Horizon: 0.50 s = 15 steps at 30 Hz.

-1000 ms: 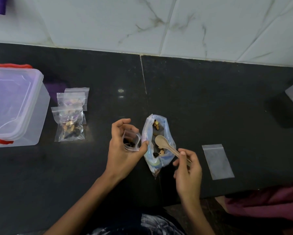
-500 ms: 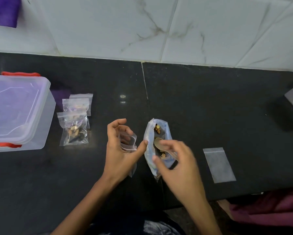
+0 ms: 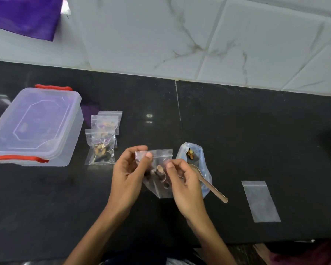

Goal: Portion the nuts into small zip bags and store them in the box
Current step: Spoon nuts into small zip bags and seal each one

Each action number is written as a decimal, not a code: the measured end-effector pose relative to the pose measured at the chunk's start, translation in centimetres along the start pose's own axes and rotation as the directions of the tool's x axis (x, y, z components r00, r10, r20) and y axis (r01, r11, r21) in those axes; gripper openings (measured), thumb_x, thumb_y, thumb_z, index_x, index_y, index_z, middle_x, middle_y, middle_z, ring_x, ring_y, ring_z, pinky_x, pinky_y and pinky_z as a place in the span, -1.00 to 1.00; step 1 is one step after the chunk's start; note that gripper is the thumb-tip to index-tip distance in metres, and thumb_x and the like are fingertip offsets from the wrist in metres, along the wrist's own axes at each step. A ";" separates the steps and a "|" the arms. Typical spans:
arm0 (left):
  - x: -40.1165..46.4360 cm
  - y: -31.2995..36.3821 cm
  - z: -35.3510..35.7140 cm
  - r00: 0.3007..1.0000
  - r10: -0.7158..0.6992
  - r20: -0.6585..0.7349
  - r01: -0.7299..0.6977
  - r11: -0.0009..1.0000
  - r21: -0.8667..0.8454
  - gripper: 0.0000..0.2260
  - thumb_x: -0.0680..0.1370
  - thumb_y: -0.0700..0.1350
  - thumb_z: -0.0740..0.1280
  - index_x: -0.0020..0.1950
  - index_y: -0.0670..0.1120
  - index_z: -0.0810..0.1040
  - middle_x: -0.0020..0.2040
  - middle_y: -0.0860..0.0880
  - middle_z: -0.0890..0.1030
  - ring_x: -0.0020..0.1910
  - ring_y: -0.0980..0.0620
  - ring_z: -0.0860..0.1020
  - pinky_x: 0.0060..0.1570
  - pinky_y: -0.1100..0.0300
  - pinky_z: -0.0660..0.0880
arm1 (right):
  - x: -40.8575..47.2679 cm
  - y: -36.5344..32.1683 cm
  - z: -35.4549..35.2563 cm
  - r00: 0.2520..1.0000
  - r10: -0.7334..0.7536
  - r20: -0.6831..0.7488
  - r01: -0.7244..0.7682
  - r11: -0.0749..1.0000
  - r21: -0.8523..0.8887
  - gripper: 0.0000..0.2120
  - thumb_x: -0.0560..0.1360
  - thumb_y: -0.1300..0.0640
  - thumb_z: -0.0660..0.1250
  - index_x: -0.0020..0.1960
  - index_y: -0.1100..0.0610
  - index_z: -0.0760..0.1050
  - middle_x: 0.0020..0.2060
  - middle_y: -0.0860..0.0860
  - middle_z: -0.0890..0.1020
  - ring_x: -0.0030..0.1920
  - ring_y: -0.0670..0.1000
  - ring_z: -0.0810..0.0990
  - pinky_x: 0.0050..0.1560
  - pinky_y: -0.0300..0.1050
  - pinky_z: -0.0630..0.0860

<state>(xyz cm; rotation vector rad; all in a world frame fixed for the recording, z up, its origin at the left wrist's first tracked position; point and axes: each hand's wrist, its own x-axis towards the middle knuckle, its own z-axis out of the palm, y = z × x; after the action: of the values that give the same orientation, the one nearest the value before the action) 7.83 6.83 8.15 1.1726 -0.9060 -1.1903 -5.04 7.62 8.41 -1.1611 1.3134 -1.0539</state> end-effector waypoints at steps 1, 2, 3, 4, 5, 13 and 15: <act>-0.1 0.2 -0.2 1.000 0.009 -0.008 -0.009 1.000 0.003 -0.82 0.44 -0.09 0.32 0.01 -0.11 0.54 -0.36 0.06 0.62 -0.40 0.19 0.57 -0.41 0.35 0.49 | 0.0 0.0 0.1 1.000 0.004 0.006 -0.004 1.000 0.027 -0.86 0.55 0.11 0.26 0.02 0.15 0.53 -0.16 -0.04 0.68 -0.11 -0.13 0.65 -0.12 -0.30 0.54; -0.2 0.2 -0.4 1.000 0.018 -0.018 -0.018 1.000 0.008 -0.84 0.44 -0.11 0.32 -0.02 -0.13 0.55 -0.37 0.05 0.62 -0.42 0.20 0.56 -0.42 0.35 0.49 | 0.0 0.0 0.3 1.000 0.006 0.024 -0.007 0.999 0.052 -0.84 0.52 0.09 0.29 0.03 0.15 0.52 -0.14 -0.01 0.69 -0.09 -0.11 0.66 -0.09 -0.28 0.55; -0.3 0.3 -0.6 0.999 0.026 -0.022 -0.026 1.000 0.011 -0.86 0.44 -0.12 0.33 -0.04 -0.14 0.55 -0.37 0.05 0.61 -0.43 0.20 0.56 -0.42 0.36 0.48 | 0.0 0.1 0.4 0.999 0.007 0.041 -0.010 0.997 0.071 -0.80 0.50 0.06 0.31 0.04 0.15 0.51 -0.13 0.00 0.68 -0.08 -0.09 0.66 -0.07 -0.25 0.56; -0.3 0.3 -0.8 0.999 0.033 -0.021 -0.033 0.999 0.018 -0.86 0.44 -0.13 0.33 -0.05 -0.15 0.56 -0.37 0.05 0.62 -0.42 0.20 0.56 -0.42 0.35 0.49 | 0.1 0.0 0.6 0.999 0.002 0.054 -0.007 0.997 0.079 -0.79 0.48 0.05 0.32 0.04 0.15 0.51 -0.13 0.01 0.68 -0.09 -0.09 0.66 -0.07 -0.24 0.57; -0.4 0.4 -0.9 0.999 0.038 -0.014 -0.037 0.999 0.028 -0.87 0.44 -0.13 0.34 -0.06 -0.15 0.57 -0.36 0.05 0.62 -0.42 0.19 0.56 -0.42 0.35 0.49 | 0.2 -0.1 0.7 0.998 -0.006 0.058 0.002 0.997 0.074 -0.82 0.48 0.07 0.33 0.02 0.15 0.51 -0.15 0.00 0.67 -0.11 -0.09 0.66 -0.08 -0.24 0.57; -0.2 0.9 -2.5 0.999 0.005 -0.038 -0.003 0.999 0.055 -0.70 0.36 -0.07 0.40 0.07 -0.08 0.54 -0.28 -0.12 0.62 -0.29 0.03 0.60 -0.28 0.23 0.57 | 1.5 -0.5 1.7 0.987 -0.055 0.148 0.040 0.994 0.102 -0.85 0.56 0.16 0.26 0.00 0.25 0.52 -0.23 0.02 0.64 -0.16 -0.05 0.63 -0.10 -0.20 0.56; -0.4 1.1 -2.6 0.999 -0.022 -0.050 0.023 1.000 0.018 -0.65 0.36 -0.07 0.40 0.12 -0.08 0.50 -0.29 -0.15 0.64 -0.30 -0.01 0.61 -0.30 0.24 0.57 | 1.5 -0.3 2.3 0.988 -0.042 0.149 0.025 0.993 0.114 -0.80 0.58 0.15 0.23 0.04 0.27 0.54 -0.16 0.10 0.66 -0.13 -0.04 0.63 -0.09 -0.20 0.56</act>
<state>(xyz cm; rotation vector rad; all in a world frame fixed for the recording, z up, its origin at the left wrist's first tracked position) 10.49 7.66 8.73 1.2249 -0.8698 -1.1681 -2.69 6.16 8.33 -1.1586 1.1067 -1.0300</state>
